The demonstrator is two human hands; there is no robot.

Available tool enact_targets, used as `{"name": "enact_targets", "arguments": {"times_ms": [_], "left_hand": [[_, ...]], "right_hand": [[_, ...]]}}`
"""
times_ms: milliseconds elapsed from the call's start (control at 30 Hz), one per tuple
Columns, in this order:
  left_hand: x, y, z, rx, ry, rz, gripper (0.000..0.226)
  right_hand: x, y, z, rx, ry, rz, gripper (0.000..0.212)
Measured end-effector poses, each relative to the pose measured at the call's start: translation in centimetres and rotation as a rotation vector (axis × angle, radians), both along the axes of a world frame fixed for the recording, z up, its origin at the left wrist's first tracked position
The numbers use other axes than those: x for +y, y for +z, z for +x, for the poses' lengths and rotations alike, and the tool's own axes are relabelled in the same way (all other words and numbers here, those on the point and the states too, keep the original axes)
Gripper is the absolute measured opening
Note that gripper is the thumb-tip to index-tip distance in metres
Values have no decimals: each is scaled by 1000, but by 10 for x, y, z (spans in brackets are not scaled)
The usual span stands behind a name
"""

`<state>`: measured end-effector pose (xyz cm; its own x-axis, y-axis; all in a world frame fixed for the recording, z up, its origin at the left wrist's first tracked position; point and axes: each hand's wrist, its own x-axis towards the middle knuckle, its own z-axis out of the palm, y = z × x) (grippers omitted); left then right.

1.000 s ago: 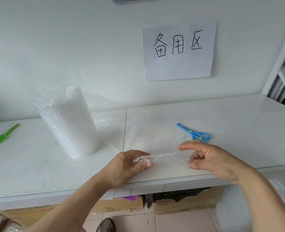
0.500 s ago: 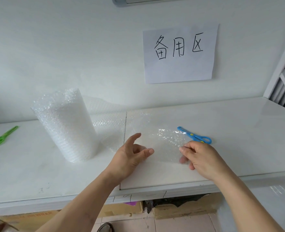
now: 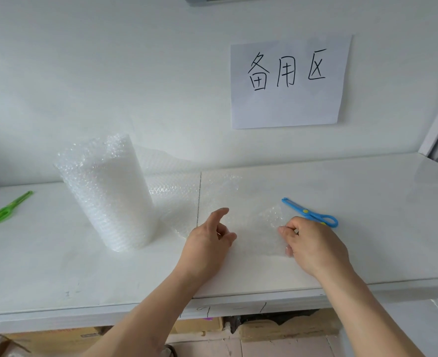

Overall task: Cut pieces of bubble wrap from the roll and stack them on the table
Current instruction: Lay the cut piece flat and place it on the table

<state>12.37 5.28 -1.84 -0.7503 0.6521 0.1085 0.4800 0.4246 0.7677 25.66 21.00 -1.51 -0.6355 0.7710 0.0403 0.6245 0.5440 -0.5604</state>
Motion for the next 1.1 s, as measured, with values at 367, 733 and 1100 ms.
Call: {"name": "enact_targets", "arguments": {"times_ms": [367, 733, 1100], "left_hand": [[5, -14, 1, 303, -35, -119, 32], [8, -16, -9, 578, -272, -321, 43], [12, -14, -7, 484, -199, -399, 43]], "right_hand": [[-5, -5, -9, -104, -48, 194, 27], [-8, -17, -8, 58, -81, 403, 20], [-15, -13, -6, -292, 392, 319, 59]]}}
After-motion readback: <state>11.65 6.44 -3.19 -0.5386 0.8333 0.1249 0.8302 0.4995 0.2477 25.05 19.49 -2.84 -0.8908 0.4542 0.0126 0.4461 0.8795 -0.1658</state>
